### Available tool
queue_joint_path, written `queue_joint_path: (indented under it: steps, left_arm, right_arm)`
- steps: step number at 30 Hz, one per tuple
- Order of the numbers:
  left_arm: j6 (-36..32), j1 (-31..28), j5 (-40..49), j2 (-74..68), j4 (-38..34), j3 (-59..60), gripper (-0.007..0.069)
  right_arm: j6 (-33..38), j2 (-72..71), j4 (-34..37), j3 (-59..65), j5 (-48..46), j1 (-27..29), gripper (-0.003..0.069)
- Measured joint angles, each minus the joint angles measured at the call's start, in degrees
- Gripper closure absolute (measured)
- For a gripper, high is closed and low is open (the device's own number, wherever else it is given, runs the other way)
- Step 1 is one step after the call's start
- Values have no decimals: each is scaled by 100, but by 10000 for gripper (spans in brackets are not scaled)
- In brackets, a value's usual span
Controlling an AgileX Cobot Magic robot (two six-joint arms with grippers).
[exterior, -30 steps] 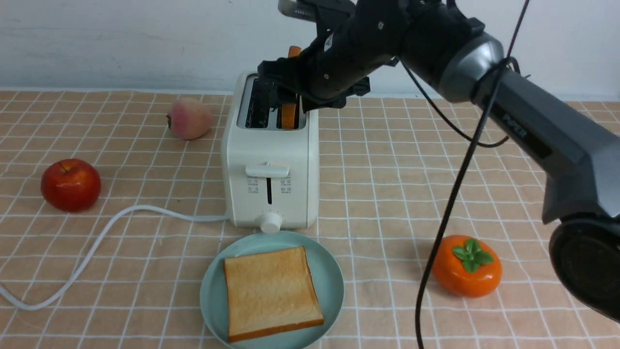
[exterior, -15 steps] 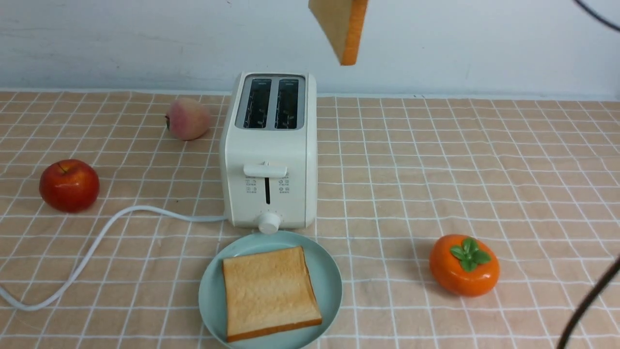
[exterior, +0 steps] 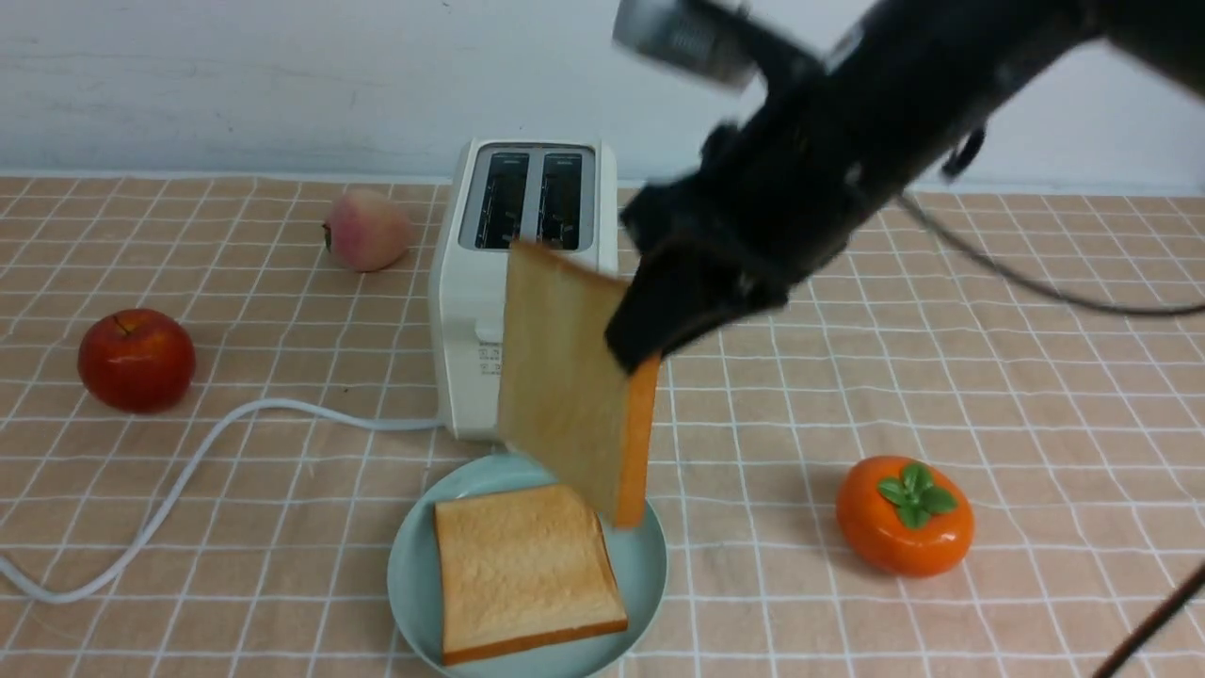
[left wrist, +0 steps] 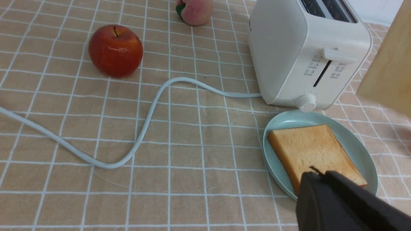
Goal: Take toasted bread from bread machine on light coffee tablecloth place on plate.
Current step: 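Place the held slice of bread on top of the slice on the plate with the right gripper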
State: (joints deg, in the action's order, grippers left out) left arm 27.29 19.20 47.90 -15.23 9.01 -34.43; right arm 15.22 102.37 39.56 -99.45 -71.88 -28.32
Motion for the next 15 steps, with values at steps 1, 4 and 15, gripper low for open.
queue_joint_path:
  steps: [1, 4, 15]
  left_arm:
    - [6, 0, 0, -12, 5, 6, 638]
    - [6, 0, -49, -17, 11, 13, 638]
    - [6, 0, 12, -17, 11, 17, 638]
  right_arm:
    - [324, 139, 429, 359, 36, 0, 563]
    - [954, 527, 1263, 845, 158, 0, 563]
    - [1691, 1523, 1784, 931, 884, 6, 563]
